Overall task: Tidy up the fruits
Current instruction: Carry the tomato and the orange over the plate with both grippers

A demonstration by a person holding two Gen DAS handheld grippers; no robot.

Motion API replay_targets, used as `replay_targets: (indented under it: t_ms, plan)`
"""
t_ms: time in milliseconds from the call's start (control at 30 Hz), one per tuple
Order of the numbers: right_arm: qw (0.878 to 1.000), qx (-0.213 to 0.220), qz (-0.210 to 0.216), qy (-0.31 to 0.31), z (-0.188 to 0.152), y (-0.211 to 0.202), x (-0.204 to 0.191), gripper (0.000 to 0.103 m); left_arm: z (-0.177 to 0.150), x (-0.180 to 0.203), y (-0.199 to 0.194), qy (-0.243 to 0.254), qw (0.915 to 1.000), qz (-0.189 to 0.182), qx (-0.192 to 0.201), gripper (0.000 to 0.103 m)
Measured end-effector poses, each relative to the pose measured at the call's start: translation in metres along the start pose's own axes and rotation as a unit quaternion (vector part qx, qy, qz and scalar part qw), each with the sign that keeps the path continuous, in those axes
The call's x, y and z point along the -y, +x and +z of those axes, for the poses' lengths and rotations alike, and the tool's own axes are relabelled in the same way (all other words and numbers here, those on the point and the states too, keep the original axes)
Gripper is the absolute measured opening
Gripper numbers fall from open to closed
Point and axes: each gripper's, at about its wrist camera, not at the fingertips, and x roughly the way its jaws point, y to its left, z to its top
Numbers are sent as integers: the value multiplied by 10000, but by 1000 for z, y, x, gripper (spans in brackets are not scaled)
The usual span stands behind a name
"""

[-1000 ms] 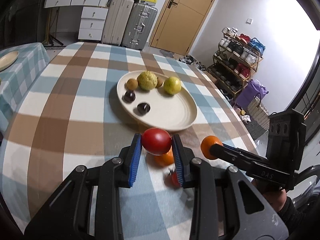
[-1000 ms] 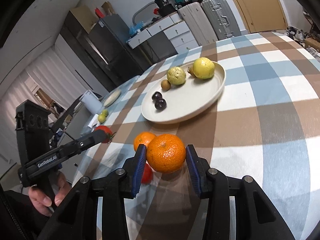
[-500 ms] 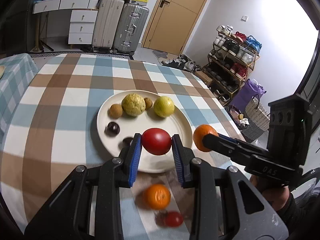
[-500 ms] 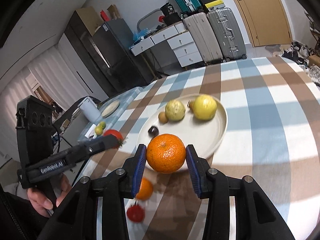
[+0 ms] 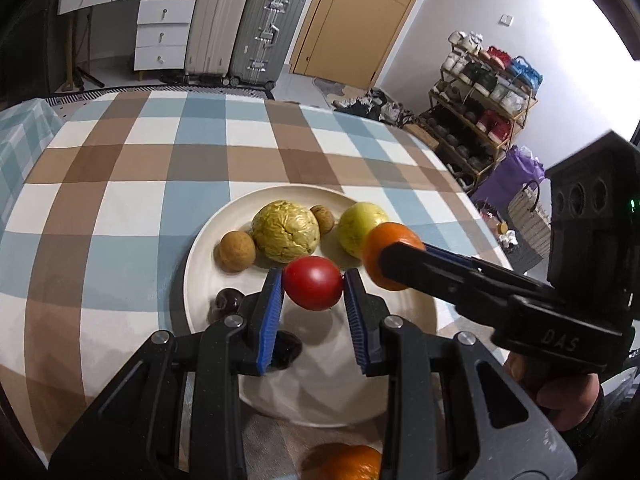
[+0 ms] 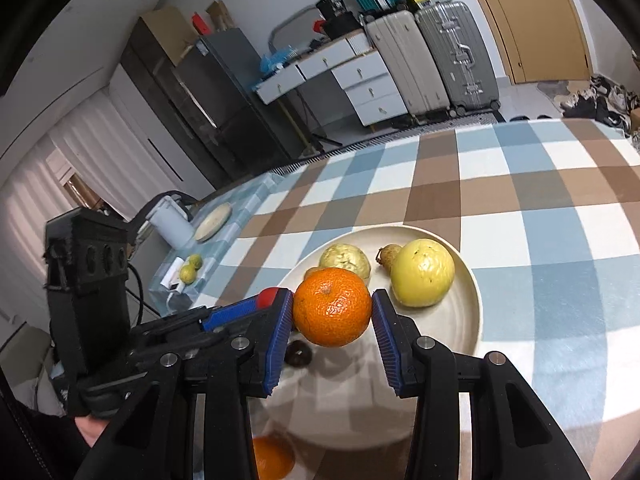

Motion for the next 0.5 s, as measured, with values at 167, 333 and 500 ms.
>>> replay_targets:
  t_ms: [167, 333, 500]
  plan:
    - [9997, -152, -85, 170, 3, 19, 8, 41, -3, -7, 12, -12, 10000, 35, -85, 28]
    - [9989, -216, 34, 405, 3, 26, 16, 41, -5, -11, 20, -46, 9999, 53, -136, 28]
    - [9983, -329, -49, 478, 2, 37, 16, 42, -3, -10, 25, -90, 9997, 80, -207, 28]
